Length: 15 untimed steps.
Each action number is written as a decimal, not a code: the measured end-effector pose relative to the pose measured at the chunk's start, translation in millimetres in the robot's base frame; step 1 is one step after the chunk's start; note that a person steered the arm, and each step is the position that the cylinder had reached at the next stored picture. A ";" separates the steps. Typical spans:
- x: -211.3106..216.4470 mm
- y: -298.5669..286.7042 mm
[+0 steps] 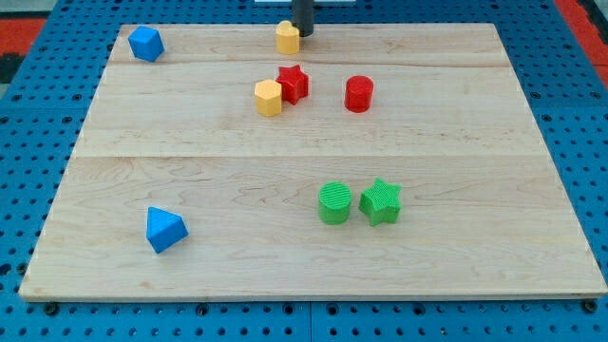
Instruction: Move the green circle to the top right
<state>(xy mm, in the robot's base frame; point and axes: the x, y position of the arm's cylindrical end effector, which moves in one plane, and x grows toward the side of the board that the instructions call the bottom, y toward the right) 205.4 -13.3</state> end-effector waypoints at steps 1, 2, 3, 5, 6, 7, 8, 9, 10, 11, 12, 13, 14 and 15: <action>0.0 32.9; -0.1 52.2; 0.2 63.2; 18.8 105.1; 20.7 179.9; 111.0 228.0; 235.6 250.8; 353.1 221.8; 391.0 103.1; 356.1 29.0; 319.6 32.9; 279.3 34.0; 263.7 66.7; 226.8 88.6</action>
<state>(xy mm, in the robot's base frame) 432.2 75.3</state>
